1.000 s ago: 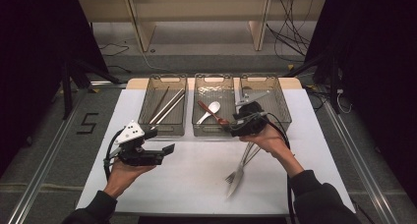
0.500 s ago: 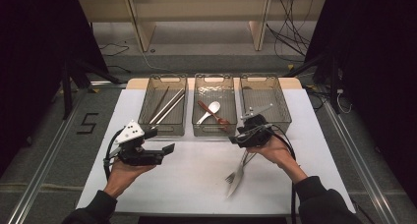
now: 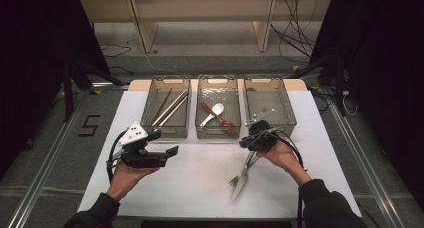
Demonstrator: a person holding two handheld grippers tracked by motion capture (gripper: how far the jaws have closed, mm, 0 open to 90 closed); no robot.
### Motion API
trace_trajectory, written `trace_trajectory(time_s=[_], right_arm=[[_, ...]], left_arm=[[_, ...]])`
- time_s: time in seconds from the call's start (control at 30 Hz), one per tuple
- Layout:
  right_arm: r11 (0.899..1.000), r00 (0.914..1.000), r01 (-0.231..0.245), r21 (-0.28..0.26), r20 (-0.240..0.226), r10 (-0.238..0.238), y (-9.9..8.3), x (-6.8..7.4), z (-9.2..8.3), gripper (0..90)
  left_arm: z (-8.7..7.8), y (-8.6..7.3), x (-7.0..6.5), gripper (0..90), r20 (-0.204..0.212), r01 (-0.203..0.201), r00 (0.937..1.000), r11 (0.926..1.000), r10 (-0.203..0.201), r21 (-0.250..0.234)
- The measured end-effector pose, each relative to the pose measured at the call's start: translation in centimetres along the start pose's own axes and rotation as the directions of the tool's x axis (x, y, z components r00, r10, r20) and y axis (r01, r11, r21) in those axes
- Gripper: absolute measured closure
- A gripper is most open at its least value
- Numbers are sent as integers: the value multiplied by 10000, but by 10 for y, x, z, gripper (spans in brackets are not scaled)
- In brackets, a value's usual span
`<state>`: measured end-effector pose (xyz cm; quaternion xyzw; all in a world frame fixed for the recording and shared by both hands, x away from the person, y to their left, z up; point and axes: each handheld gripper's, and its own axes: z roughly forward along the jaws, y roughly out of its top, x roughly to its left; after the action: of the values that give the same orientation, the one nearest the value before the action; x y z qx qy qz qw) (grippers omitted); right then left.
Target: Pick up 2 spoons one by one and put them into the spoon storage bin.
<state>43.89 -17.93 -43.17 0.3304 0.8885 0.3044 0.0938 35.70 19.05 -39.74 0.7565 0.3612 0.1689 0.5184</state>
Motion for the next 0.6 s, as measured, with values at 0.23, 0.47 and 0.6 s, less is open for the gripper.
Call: trace_trajectory(time_s=[0.23,0.47,0.6], right_arm=[[9995,9999,31,303,165,-36,-4,-5,8,886],[9978,9996,-12,670,297,-8,-6,-9,15,900],[9955,9991,-55,948,420,15,-8,-11,21,900]], left_arm=[[0,0,0,154,28,4,10000,10000,-4,-6],[0,0,0,154,43,5,10000,10000,-5,-11],[0,0,0,154,46,35,10000,10000,-35,-12]])
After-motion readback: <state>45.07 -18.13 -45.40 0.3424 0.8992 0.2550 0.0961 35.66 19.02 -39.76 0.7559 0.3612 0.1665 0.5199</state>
